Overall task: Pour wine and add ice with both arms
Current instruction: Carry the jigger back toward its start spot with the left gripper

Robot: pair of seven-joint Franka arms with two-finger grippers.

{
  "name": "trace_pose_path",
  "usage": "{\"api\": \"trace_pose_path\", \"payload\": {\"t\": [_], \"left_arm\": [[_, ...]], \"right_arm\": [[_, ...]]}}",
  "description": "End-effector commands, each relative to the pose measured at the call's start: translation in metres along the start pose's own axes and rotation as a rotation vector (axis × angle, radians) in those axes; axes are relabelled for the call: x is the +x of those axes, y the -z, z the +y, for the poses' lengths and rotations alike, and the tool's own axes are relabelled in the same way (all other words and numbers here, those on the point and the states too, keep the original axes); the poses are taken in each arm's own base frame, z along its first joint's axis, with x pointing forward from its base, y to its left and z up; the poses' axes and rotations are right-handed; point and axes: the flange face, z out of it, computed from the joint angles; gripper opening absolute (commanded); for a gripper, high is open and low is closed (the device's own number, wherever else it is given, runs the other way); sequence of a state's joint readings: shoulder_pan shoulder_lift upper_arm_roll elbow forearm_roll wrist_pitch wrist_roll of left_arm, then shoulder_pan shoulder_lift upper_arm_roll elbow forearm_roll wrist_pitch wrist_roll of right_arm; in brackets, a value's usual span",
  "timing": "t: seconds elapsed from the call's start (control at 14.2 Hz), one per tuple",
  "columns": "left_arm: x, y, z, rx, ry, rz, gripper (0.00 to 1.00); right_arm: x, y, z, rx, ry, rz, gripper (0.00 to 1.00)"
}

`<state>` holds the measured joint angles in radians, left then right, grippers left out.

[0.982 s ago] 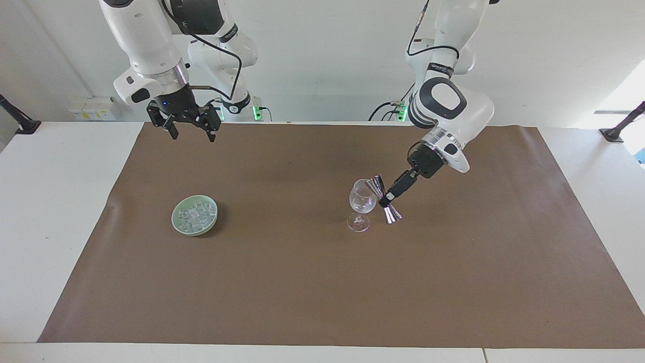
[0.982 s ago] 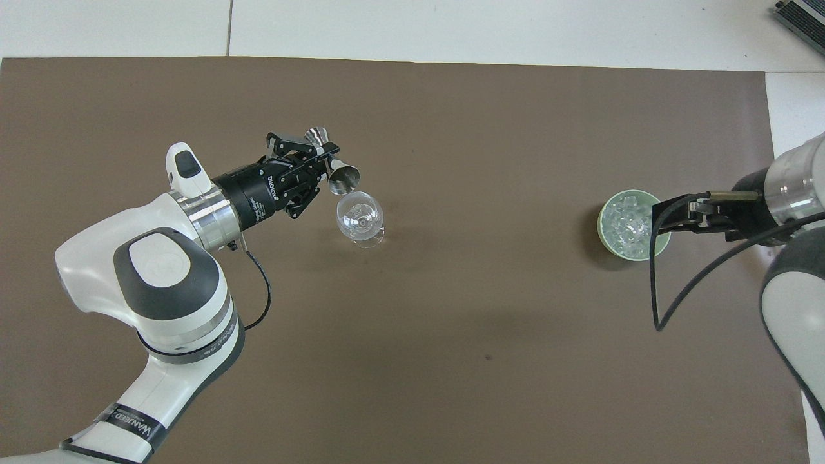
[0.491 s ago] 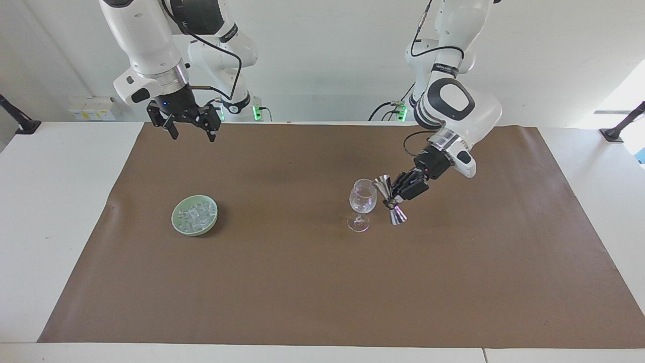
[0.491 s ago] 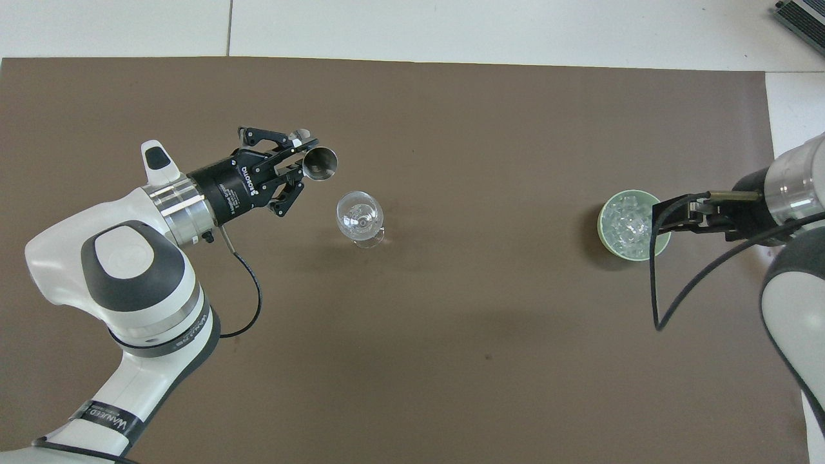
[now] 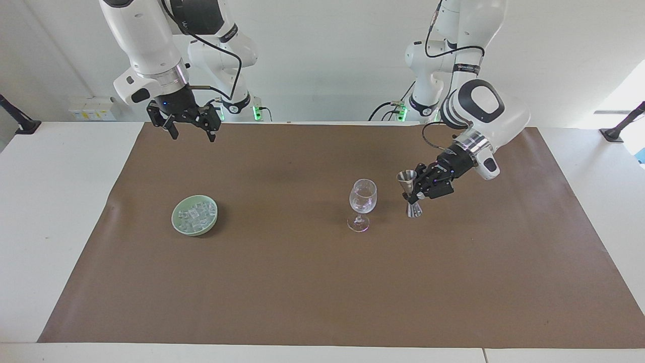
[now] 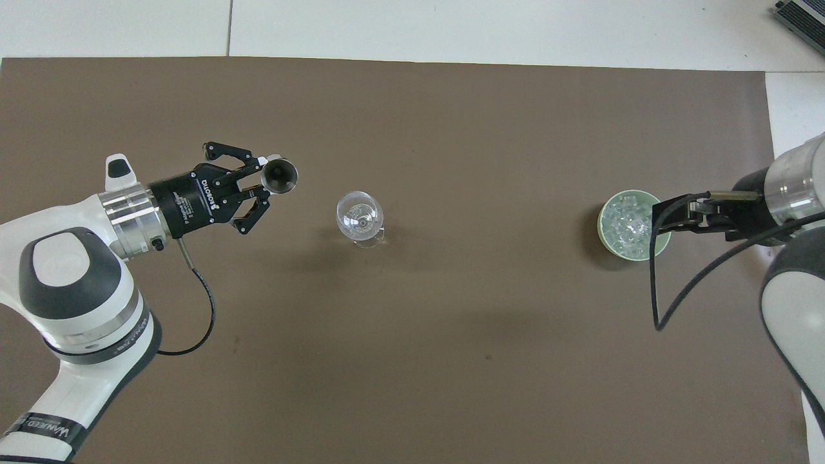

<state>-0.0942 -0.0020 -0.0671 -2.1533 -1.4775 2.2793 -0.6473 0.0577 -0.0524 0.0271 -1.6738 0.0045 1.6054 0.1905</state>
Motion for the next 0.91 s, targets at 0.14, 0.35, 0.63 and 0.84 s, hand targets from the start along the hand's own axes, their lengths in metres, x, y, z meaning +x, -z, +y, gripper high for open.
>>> {"api": "trace_pose_path", "payload": {"t": [0.14, 0.35, 0.63, 0.84], "left_arm": [[0.011, 0.046, 0.000, 0.048, 0.078, -0.062, 0.00], [0.026, 0.073, 0.001, 0.105, 0.097, -0.071, 0.00], [0.052, 0.112, 0.000, 0.152, 0.115, -0.071, 0.00], [0.089, 0.135, -0.005, 0.153, 0.190, -0.108, 0.00]], "right_arm": [[-0.004, 0.001, 0.004, 0.020, 0.018, -0.017, 1.00], [-0.004, 0.001, 0.004, 0.020, 0.018, -0.017, 1.00], [-0.004, 0.001, 0.004, 0.020, 0.018, -0.017, 1.00], [-0.004, 0.001, 0.004, 0.020, 0.018, -0.017, 1.00]]}}
